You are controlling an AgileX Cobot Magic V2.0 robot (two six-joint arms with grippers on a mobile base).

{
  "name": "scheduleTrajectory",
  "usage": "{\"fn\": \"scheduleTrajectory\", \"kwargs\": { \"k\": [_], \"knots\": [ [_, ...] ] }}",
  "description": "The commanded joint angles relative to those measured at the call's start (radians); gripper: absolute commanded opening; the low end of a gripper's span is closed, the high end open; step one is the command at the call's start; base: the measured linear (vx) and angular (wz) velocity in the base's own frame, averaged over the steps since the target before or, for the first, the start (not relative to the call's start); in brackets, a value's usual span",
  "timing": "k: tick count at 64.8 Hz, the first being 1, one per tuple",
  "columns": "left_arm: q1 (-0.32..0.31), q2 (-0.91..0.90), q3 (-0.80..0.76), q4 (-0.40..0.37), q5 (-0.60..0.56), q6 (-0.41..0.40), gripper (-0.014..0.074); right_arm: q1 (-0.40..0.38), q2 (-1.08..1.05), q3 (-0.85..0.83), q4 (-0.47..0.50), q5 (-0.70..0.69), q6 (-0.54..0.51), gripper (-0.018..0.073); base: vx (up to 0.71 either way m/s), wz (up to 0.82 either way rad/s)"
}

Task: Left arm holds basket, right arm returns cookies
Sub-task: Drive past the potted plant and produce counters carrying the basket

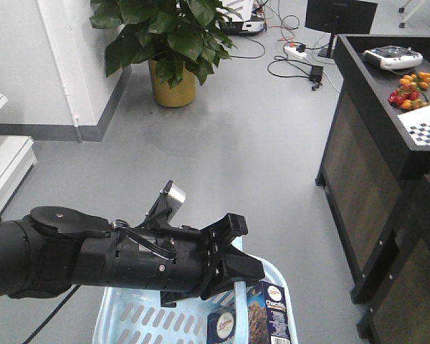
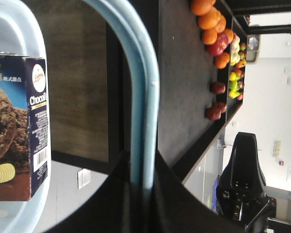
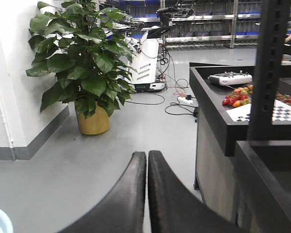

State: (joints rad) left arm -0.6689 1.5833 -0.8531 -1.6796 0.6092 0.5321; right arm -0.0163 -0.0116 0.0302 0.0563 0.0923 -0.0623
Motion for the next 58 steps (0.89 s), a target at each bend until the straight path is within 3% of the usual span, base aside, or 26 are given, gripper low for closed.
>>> {"fn": "scheduleTrajectory", "kwargs": {
  "k": [1,58],
  "knots": [
    [-0.002,-0.043,-0.029,-0.055,0.047,-0.002,-0.0006,0.0,-0.01,-0.001,-0.003,-0.077,0.003,-0.0008,0.32,0.11],
    [-0.002,-0.043,-0.029,-0.055,0.046,-0.002,-0.0006,0.0,-0.01,-0.001,-0.003,-0.078,0.003,-0.0008,0.31,0.11]
  ]
}}
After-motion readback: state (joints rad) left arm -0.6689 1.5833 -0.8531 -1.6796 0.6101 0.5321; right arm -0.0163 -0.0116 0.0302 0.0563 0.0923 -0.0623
